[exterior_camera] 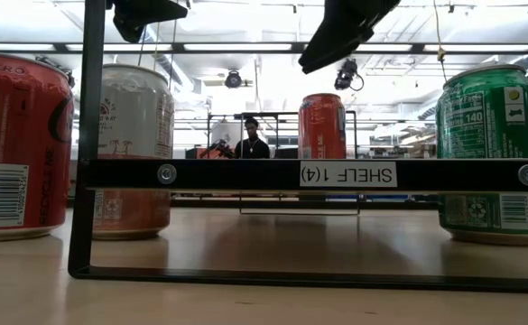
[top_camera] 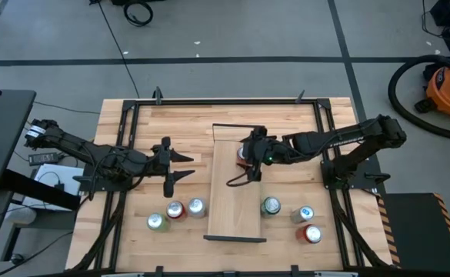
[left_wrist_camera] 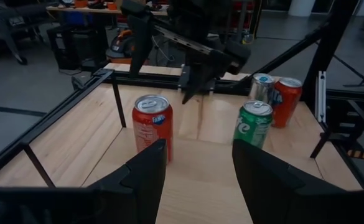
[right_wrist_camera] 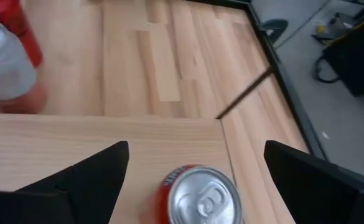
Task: Place canned beverage on shelf
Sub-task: Put the top red soda can on the shelf
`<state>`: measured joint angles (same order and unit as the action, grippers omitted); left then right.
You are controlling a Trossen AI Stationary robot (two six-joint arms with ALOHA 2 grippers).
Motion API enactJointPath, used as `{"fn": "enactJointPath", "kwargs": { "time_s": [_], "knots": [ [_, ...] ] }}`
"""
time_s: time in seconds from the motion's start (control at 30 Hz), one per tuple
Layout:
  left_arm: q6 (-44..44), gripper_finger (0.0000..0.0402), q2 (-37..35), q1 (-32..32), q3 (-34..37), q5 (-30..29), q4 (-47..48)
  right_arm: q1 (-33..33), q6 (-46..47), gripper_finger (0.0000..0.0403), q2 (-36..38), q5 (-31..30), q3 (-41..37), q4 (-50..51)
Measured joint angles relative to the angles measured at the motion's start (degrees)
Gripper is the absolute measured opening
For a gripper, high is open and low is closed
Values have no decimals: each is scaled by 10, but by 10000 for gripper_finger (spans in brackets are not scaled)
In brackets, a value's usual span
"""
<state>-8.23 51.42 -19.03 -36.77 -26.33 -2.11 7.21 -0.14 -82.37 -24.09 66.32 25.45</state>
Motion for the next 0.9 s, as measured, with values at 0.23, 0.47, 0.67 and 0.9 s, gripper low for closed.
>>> {"fn": "enactJointPath", "kwargs": {
  "time_s": [0.23, 0.47, 0.67, 0.9],
  "knots": [
    [4, 194, 0, 0, 0, 0, 1, 19, 13, 373, -35, -12, 0, 25],
    [0, 194, 0, 0, 0, 0, 3, 39, 12, 372, -61, -96, 0, 48],
    [0, 194, 0, 0, 0, 0, 3, 38, 10, 372, -59, -109, 3, 42],
    [-2, 194, 0, 0, 0, 0, 2, 23, 40, 372, -59, -134, 3, 46]
  ]
}}
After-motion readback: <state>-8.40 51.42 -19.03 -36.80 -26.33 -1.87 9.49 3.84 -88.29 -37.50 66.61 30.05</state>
